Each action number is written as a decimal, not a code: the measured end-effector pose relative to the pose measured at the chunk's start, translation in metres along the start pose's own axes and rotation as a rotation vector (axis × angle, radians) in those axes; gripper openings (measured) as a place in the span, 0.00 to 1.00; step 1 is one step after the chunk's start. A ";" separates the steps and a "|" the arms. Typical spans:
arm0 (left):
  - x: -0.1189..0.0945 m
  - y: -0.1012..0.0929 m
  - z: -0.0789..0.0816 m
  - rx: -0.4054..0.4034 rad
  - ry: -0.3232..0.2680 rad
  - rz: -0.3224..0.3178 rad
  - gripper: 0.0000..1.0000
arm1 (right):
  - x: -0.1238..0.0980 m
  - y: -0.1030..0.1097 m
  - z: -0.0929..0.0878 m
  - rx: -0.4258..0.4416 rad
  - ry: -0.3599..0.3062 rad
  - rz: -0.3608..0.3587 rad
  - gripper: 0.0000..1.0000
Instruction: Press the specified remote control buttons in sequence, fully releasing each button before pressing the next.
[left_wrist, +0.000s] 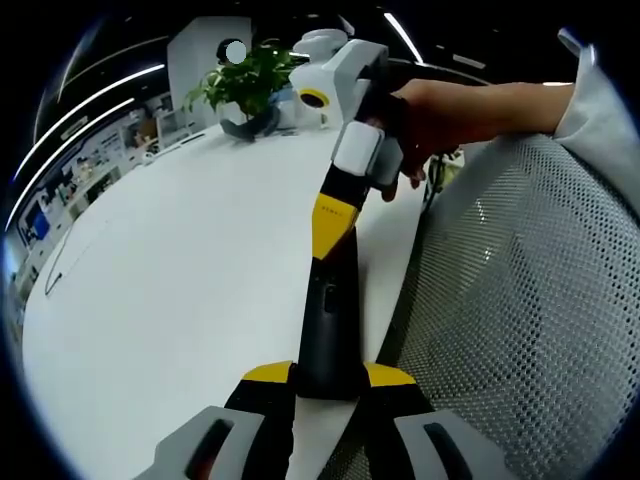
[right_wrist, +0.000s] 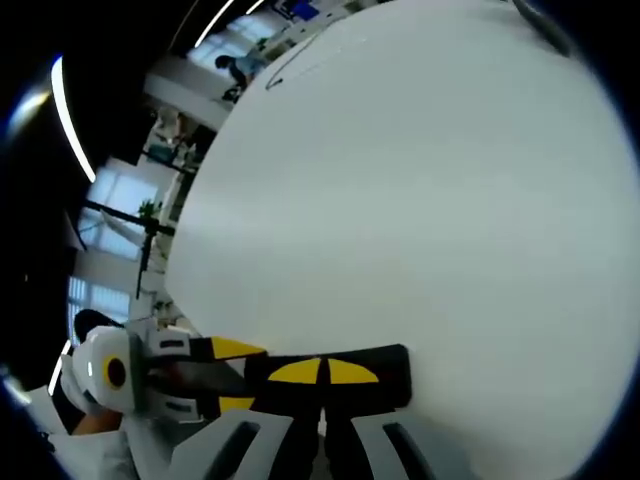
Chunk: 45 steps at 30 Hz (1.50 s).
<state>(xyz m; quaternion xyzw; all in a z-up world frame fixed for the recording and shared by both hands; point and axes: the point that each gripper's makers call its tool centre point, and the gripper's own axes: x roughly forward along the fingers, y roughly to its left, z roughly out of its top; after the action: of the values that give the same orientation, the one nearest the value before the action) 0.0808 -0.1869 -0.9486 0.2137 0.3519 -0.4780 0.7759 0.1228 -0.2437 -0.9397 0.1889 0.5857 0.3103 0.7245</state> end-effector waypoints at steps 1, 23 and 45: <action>0.000 0.000 0.000 0.000 0.000 0.000 0.24 | 0.000 0.000 0.000 0.004 -0.002 0.000 0.00; 0.000 0.000 0.000 -0.001 0.002 0.003 0.24 | -0.004 -0.003 0.003 0.017 -0.004 -0.013 0.00; 0.000 0.000 0.000 0.001 -0.002 0.001 0.24 | -0.001 -0.004 0.002 -0.044 -0.007 -0.050 0.00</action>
<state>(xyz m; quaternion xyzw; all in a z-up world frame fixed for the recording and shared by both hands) 0.0807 -0.1868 -0.9490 0.2138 0.3510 -0.4777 0.7765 0.1256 -0.2471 -0.9405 0.1590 0.5806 0.3042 0.7384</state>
